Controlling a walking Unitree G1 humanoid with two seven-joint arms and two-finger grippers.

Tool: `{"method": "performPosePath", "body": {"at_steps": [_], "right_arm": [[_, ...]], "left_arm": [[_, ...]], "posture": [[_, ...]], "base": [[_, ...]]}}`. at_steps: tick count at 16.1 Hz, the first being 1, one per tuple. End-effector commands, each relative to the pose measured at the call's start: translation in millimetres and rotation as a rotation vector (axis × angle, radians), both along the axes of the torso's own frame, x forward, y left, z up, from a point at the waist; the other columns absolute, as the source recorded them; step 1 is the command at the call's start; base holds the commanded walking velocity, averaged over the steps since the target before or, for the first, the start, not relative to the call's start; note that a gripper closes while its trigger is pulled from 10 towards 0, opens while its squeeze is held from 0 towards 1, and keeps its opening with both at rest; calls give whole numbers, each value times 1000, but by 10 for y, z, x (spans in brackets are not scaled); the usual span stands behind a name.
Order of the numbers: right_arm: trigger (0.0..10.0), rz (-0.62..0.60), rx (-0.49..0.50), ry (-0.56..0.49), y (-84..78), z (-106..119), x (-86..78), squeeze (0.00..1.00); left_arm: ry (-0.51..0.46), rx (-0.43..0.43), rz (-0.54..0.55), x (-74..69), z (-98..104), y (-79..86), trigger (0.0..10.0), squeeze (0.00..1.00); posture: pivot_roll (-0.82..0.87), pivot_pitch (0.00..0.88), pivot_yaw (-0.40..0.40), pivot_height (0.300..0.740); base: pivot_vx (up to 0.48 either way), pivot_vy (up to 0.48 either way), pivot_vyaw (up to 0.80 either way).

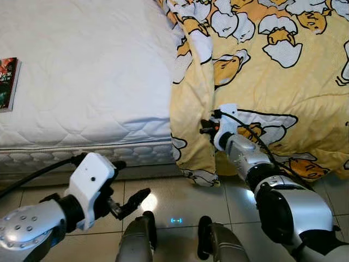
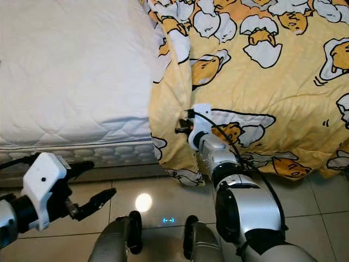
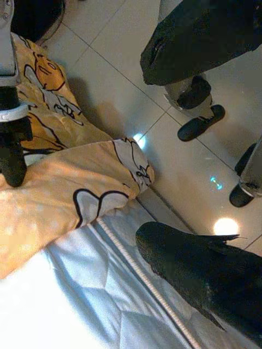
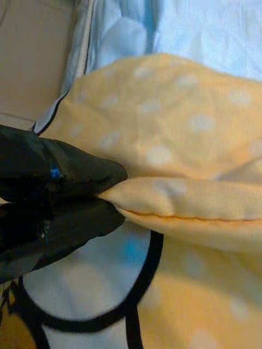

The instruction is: Clean up the room

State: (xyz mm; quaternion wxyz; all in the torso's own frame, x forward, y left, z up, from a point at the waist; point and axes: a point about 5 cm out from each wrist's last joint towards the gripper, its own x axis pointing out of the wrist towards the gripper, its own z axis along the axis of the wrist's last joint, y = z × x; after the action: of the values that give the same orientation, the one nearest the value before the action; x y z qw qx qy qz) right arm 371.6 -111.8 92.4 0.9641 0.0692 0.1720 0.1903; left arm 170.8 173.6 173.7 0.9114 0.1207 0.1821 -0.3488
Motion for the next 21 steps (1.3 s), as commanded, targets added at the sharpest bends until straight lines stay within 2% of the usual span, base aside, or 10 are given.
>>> {"method": "performPosePath", "body": {"at_steps": [1, 4, 8, 10, 11, 12, 13, 16, 17, 21], "right_arm": [[0, 27, 29, -9, 65, 1, -12, 0], [0, 159, 86, -56, 366, 83, -32, 0], [0, 487, 181, -103, 1244, 165, -311, 0], [0, 531, 196, -101, 1354, 161, -373, 0], [0, 619, 212, -94, 1543, 136, -505, 0], [3020, 693, 208, -79, 1683, 84, -633, 0], [10000, 716, 195, -76, 1723, 53, -683, 0], [10000, 724, 225, -18, 1723, -44, -752, 0], [10000, 742, 250, -5, 1748, -46, -777, 1000], [10000, 786, 292, 15, 1775, -70, -838, 1000]], "left_arm": [[22, 9, -1, -4, -66, 1, 10000, 0], [8, 2, 21, 63, -80, 13, 10000, 0], [-7, 18, 33, 101, -89, 69, 10000, 0], [-10, 20, 36, 105, -88, 77, 10000, 0], [-14, 22, 40, 107, -88, 88, 10000, 0], [-16, 23, 41, 108, -87, 99, 10000, 0], [-17, 24, 42, 111, -89, 103, 10000, 0], [-25, 26, 48, 129, -99, 115, 10000, 0], [-25, 27, 50, 130, -105, 119, 10000, 0], [-35, 30, 51, 165, -114, 117, 10000, 0]], "posture": [[265, 292, -4, 740], [253, 274, -7, 740], [252, 279, -7, 740], [254, 279, -7, 740], [253, 281, -6, 740], [252, 277, -7, 740], [252, 277, -7, 740], [243, 275, -10, 740], [240, 275, -9, 740], [235, 264, -9, 740]], "base": [[0, 0, 0], [0, 0, 0], [0, 0, 0], [0, 0, 0], [0, 0, 0], [0, 0, 0], [0, 0, 0], [0, 0, 0], [0, 0, 0], [0, 0, 0]]}}
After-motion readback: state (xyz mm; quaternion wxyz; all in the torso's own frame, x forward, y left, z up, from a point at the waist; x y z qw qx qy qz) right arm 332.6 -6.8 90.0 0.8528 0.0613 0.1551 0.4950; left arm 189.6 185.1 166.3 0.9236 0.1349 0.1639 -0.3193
